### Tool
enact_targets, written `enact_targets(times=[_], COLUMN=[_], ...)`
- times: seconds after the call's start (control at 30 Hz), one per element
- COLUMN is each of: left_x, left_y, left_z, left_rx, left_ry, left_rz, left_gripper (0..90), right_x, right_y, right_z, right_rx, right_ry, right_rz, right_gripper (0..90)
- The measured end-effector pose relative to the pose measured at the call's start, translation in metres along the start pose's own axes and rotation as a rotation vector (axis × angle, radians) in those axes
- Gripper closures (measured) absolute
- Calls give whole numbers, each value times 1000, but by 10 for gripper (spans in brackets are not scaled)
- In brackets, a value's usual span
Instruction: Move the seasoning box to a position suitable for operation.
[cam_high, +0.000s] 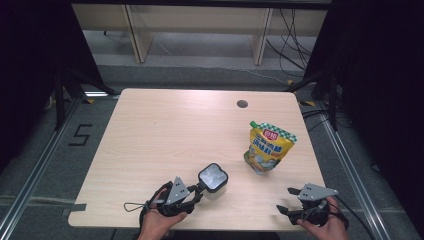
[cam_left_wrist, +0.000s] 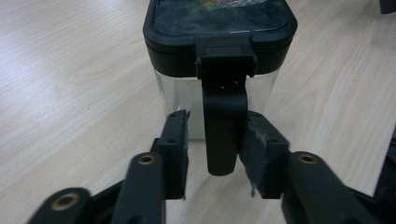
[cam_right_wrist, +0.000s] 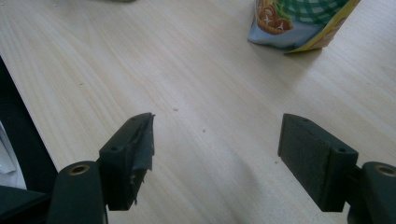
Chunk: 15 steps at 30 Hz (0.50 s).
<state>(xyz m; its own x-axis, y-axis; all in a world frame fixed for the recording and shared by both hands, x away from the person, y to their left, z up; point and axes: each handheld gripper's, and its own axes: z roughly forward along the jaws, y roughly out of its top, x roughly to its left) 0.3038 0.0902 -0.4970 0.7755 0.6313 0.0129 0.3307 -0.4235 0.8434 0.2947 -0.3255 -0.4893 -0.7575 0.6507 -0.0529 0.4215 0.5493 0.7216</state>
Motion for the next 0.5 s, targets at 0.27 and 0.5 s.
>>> enact_targets(times=[0.27,0.5], left_x=[10,29], left_y=[0,0], left_z=[-4,5], left_rx=[21,-25], left_ry=[73,117], left_rz=[9,-42], left_gripper=[728,749], right_x=[-1,0], right_y=[0,0], right_z=[1,1], right_rx=[-3,5], right_ry=[5,5], right_rz=[-10,-1], right_gripper=[280,280])
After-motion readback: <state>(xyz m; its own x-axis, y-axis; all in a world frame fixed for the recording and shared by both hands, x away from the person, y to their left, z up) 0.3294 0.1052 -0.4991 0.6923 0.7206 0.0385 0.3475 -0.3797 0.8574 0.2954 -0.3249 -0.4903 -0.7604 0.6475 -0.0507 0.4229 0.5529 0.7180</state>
